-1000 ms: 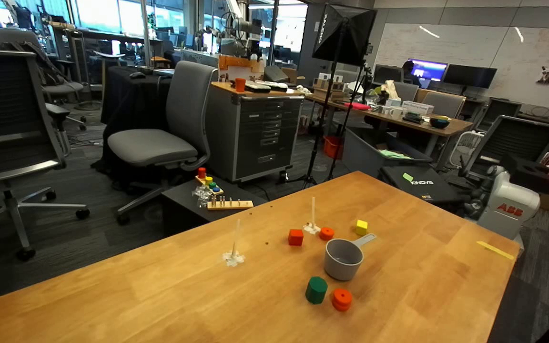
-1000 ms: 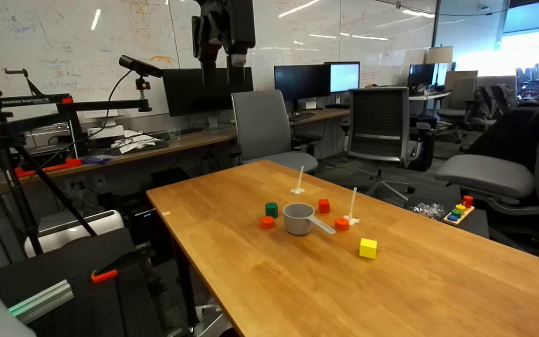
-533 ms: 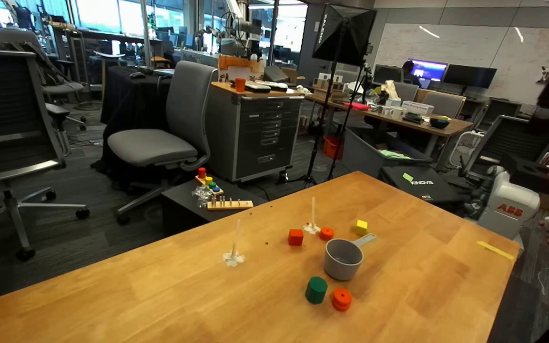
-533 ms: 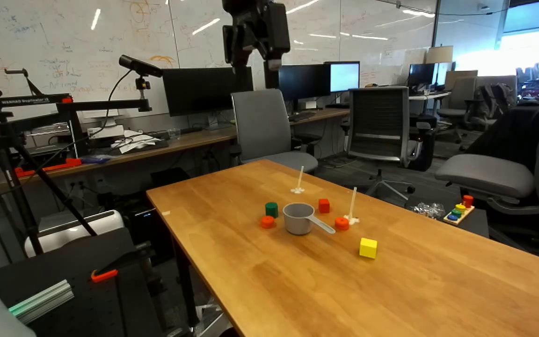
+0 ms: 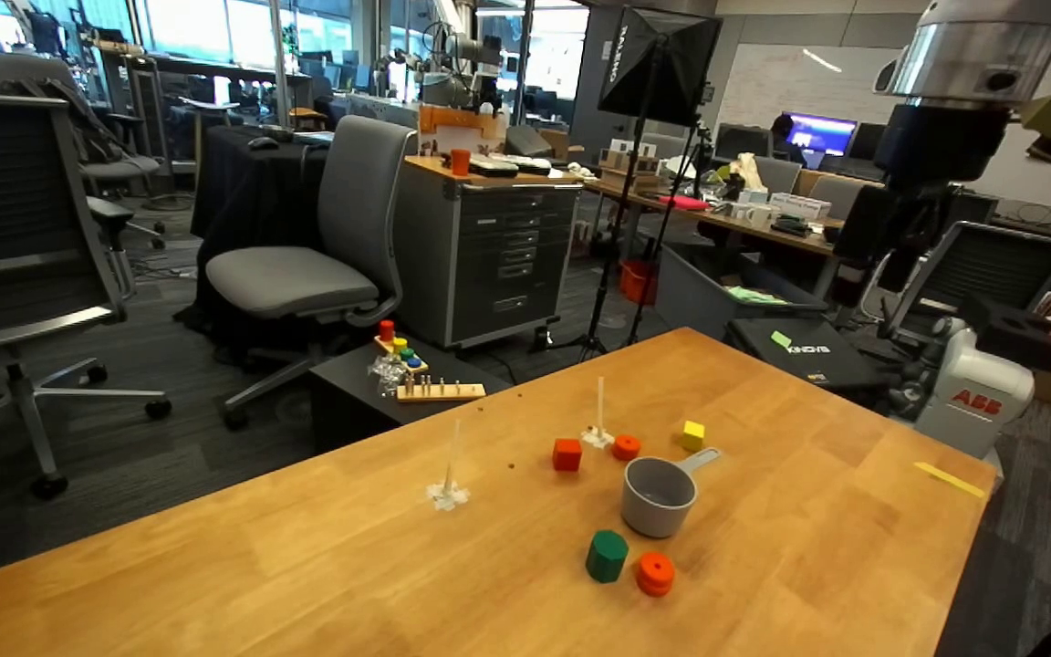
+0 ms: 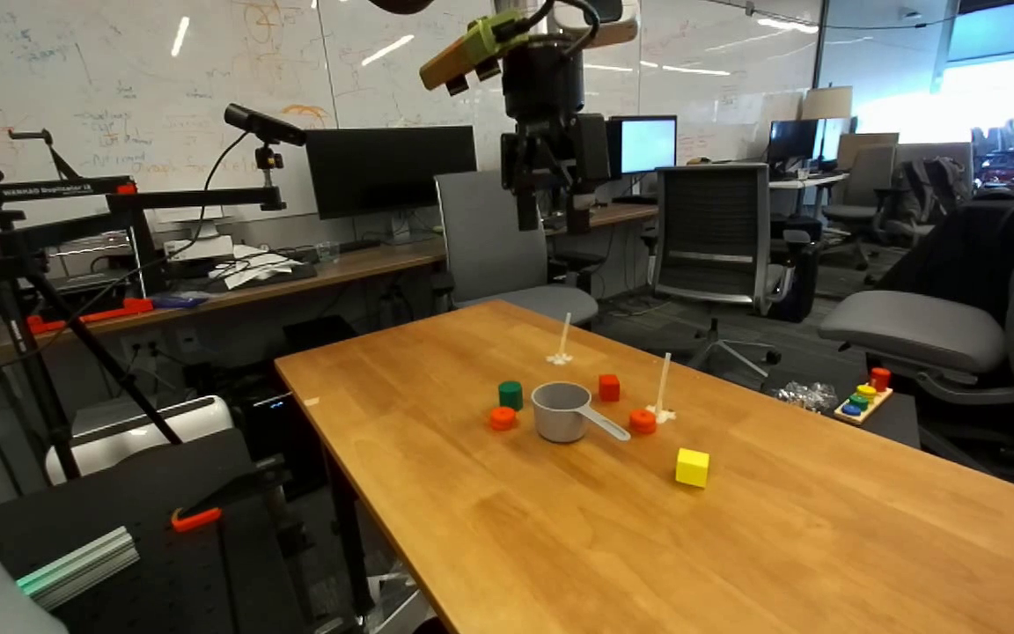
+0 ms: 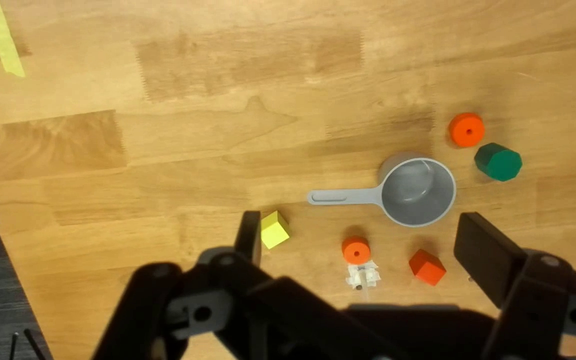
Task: Put the green, orange and yellow b=objects and put them in the pot
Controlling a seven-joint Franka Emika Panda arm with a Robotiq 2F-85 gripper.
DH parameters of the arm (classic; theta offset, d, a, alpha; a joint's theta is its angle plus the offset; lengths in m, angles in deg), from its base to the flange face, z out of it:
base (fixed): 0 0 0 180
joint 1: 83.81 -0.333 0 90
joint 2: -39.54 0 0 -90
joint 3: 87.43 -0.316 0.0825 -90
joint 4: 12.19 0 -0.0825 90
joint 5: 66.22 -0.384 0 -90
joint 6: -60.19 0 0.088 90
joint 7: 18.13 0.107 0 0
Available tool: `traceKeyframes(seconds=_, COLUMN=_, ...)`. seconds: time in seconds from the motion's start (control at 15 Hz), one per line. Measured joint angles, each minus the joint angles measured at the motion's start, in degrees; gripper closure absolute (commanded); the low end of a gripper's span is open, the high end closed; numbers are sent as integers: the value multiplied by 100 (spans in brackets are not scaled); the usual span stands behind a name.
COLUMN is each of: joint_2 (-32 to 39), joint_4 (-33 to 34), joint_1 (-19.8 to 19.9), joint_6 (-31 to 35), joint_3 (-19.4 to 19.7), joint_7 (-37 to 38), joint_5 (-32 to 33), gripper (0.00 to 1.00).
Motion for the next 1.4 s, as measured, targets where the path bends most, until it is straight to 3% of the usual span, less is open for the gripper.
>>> traceKeyframes(seconds=0.6, joint_2=59, joint_4=6, joint_1=-84, joint_6=2, joint_3=-36, joint_7=-2, joint_5=81, gripper=0)
traceKeyframes(seconds=1.0, joint_2=1051, joint_4=566, joint_1=-649, joint_6=9, joint_3=-380, joint_7=117, joint_5=504, gripper=0)
traceKeyframes(seconds=1.4, joint_2=2345, joint_4=1621, joint_1=-1009, joint_6=-358, joint_3=-348, joint_7=164, joint_5=1182, gripper=0)
